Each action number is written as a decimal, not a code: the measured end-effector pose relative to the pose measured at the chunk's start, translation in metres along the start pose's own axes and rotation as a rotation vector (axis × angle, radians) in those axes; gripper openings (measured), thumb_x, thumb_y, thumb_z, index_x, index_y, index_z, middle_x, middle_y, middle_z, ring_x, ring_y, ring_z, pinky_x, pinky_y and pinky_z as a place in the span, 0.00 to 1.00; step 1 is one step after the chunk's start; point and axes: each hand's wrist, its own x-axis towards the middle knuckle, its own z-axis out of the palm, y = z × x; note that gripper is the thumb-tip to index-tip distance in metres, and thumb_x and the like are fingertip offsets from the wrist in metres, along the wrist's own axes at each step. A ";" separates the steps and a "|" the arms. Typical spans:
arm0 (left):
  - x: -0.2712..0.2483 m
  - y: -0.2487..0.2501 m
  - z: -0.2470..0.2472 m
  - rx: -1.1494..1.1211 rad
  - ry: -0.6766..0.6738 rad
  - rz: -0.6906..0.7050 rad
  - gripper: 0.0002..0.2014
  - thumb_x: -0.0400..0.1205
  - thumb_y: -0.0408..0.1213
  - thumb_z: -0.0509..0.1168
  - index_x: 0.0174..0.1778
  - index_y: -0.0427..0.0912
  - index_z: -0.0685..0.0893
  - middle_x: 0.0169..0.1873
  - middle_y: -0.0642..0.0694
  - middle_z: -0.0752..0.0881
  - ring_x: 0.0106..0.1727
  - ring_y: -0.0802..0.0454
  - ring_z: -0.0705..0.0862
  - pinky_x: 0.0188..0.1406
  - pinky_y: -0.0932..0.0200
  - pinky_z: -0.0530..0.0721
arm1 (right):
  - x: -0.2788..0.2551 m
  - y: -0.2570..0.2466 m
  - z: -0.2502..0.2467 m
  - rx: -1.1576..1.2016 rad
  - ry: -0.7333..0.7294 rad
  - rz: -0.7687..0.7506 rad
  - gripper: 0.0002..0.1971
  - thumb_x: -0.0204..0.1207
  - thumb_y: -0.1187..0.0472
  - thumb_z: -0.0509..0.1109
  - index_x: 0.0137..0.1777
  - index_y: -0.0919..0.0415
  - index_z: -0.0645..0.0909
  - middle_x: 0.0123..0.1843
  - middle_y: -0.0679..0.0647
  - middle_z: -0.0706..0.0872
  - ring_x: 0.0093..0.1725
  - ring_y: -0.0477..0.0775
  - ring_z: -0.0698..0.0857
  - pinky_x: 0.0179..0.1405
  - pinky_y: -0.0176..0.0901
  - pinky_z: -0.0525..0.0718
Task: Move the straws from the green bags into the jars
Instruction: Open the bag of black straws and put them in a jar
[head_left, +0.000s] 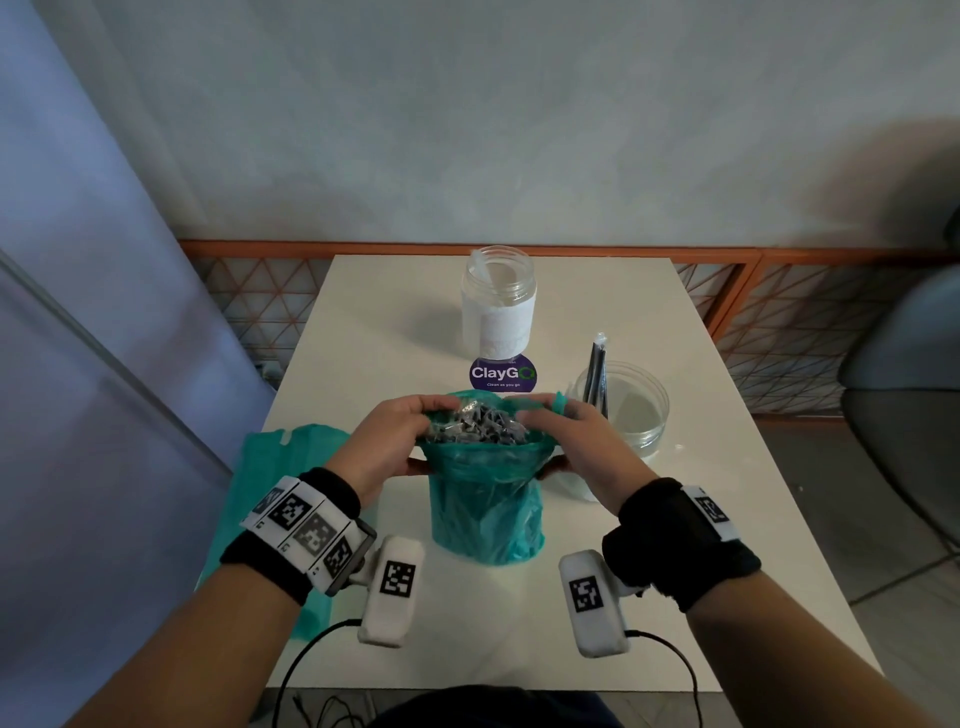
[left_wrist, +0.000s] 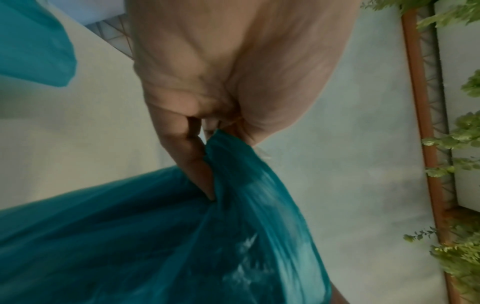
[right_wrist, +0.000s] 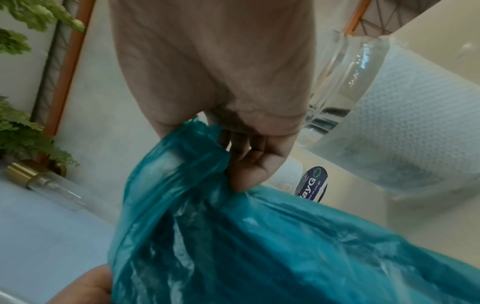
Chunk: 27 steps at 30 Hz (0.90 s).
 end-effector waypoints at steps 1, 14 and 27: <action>-0.003 -0.003 0.001 0.009 -0.011 0.002 0.22 0.80 0.21 0.51 0.49 0.48 0.87 0.49 0.42 0.86 0.47 0.50 0.83 0.39 0.54 0.89 | -0.002 0.002 0.000 0.005 0.026 -0.027 0.10 0.79 0.67 0.67 0.54 0.54 0.87 0.43 0.53 0.89 0.39 0.51 0.87 0.28 0.40 0.85; -0.002 -0.003 0.007 -0.152 -0.013 -0.096 0.12 0.84 0.45 0.62 0.54 0.45 0.87 0.51 0.46 0.86 0.54 0.51 0.82 0.44 0.55 0.84 | -0.008 -0.014 0.007 -0.125 0.050 0.138 0.18 0.81 0.67 0.58 0.63 0.56 0.86 0.41 0.58 0.82 0.26 0.51 0.77 0.19 0.36 0.81; -0.001 -0.024 0.004 -0.280 -0.128 0.093 0.40 0.69 0.16 0.73 0.72 0.55 0.77 0.76 0.45 0.72 0.69 0.49 0.80 0.50 0.60 0.89 | -0.016 0.014 0.007 0.264 -0.157 -0.033 0.42 0.71 0.88 0.57 0.77 0.46 0.68 0.70 0.56 0.81 0.65 0.57 0.85 0.54 0.47 0.90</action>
